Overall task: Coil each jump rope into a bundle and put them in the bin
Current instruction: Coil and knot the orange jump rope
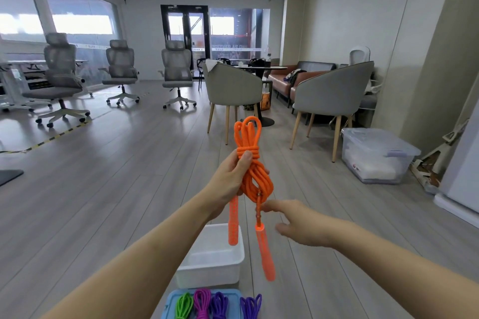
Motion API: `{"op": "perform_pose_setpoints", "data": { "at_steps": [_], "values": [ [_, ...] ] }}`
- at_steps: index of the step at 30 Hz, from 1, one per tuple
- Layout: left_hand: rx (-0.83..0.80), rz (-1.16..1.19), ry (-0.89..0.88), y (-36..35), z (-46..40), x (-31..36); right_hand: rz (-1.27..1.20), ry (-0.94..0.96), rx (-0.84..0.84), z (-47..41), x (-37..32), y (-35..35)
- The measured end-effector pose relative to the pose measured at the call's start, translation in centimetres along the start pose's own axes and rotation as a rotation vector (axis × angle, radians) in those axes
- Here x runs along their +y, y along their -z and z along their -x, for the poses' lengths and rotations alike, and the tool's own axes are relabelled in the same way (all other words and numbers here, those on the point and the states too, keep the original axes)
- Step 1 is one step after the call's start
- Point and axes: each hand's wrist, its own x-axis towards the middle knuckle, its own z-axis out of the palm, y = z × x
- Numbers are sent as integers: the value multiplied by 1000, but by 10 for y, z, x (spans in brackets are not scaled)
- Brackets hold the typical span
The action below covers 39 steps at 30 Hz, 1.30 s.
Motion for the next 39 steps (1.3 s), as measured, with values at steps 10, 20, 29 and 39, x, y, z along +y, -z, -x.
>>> {"op": "perform_pose_setpoints", "data": {
  "at_steps": [10,20,29,39],
  "values": [
    [-139,84,96,-14,4,-16,-940,37,662,-4,-24,40],
    [-73,25,73,-34,8,-21,-893,112,702,-8,-17,35],
    [-52,-110,84,-36,4,-23,-877,58,580,-6,-19,37],
    [-41,-447,60,-30,0,-28,-1206,-100,291,-3,-28,41]
  ]
}}
